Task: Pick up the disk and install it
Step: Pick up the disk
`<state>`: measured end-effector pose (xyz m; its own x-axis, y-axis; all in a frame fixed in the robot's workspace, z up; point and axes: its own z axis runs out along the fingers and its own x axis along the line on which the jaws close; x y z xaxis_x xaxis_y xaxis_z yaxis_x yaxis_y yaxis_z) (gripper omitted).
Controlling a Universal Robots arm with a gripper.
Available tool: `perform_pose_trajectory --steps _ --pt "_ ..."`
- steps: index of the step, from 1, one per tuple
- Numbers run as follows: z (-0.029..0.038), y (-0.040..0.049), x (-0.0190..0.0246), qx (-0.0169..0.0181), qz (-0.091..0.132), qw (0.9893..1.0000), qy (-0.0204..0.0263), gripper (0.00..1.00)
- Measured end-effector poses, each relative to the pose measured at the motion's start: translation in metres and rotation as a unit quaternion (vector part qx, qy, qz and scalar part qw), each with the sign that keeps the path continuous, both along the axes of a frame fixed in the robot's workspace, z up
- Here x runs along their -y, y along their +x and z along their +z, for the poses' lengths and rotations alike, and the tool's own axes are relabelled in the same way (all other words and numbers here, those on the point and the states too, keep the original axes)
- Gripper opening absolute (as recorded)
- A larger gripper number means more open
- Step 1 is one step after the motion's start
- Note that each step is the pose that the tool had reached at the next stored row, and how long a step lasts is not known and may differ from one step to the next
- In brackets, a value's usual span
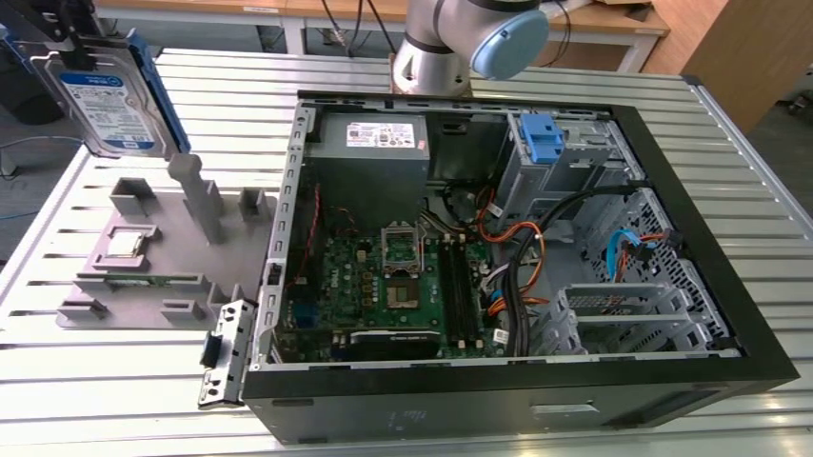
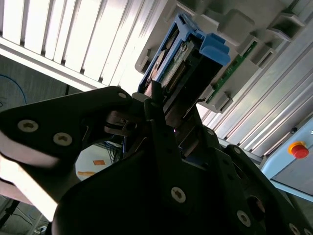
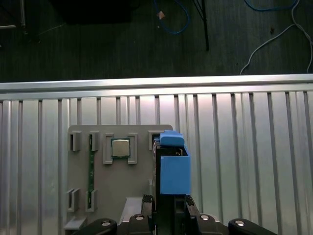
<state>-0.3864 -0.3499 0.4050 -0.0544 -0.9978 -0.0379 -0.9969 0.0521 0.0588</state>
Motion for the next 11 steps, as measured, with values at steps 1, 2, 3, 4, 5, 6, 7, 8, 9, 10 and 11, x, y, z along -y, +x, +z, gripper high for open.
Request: perform_pose_trajectory --steps 1,2,3,4,5,6,7,8,9,10,11 --pt "0.0001 0.0000 0.0000 -0.0001 0.000 1.0000 -0.0001 0.35" --pt "0.0003 0.0000 0.0000 -0.0001 0.000 1.0000 -0.0001 0.35" --pt "0.0005 0.0000 0.0000 0.0000 0.000 1.0000 -0.0001 0.35" --pt "0.0006 0.0000 0.0000 0.0000 0.000 1.0000 -0.0001 0.35" --pt "0.0006 0.0000 0.0000 0.0001 0.000 1.0000 0.0000 0.35" --pt "0.0007 0.0000 0.0000 0.0001 0.000 1.0000 0.0000 0.35" --pt "0.0007 0.0000 0.0000 0.0001 0.000 1.0000 0.0000 0.35" --pt "0.0010 0.0000 0.0000 0.0000 0.000 1.0000 -0.0001 0.35" --pt "0.0013 0.0000 0.0000 -0.0001 0.000 1.0000 -0.0002 0.35" --pt "0.0018 0.0000 0.0000 -0.0001 0.000 1.0000 -0.0003 0.35" --pt "0.0024 0.0000 0.0000 -0.0001 0.000 1.0000 -0.0002 0.35"
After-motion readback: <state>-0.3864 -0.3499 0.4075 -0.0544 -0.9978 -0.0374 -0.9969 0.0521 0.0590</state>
